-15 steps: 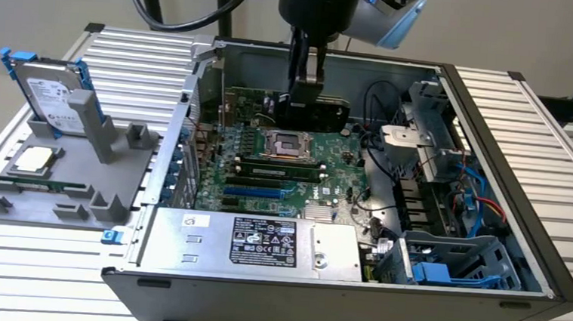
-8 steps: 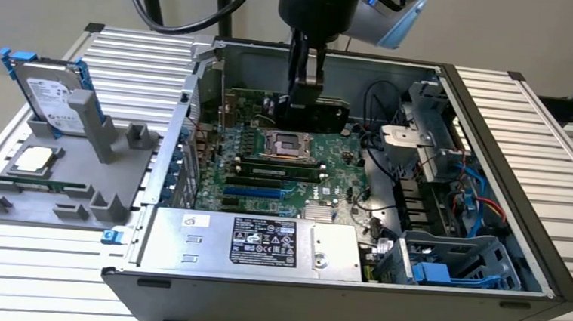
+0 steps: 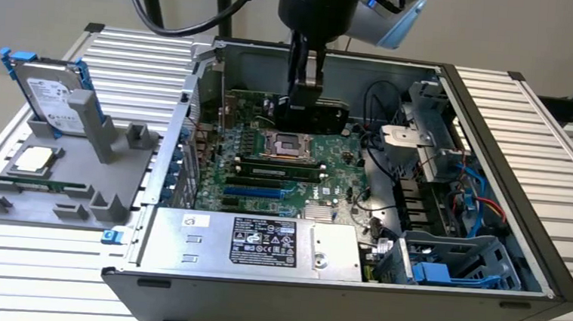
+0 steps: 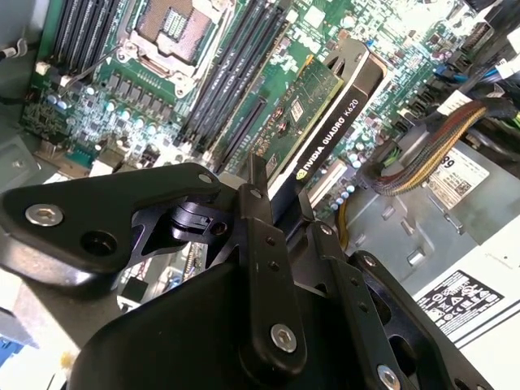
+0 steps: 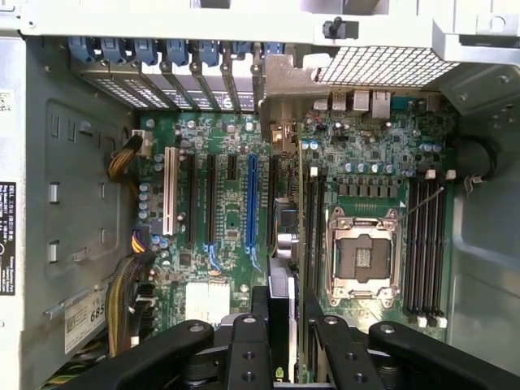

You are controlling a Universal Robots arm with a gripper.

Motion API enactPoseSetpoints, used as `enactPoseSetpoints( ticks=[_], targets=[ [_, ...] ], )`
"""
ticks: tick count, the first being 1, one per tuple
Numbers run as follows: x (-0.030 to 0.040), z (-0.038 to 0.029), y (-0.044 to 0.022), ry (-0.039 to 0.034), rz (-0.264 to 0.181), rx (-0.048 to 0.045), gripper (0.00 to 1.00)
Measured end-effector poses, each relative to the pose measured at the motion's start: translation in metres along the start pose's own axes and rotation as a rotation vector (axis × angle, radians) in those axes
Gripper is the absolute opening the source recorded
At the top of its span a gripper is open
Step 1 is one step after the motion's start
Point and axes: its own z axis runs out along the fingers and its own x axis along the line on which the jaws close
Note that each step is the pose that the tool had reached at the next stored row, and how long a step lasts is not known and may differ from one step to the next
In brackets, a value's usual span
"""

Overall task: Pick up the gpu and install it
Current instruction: 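Insert the gpu into the slot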

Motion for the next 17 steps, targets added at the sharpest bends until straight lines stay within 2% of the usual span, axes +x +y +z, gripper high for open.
enactPoseSetpoints(
  ticks=[17],
  targets=[
    [0.0000,0.0041,-0.0001,0.0041,0.000,0.0000,0.00]
  ],
)
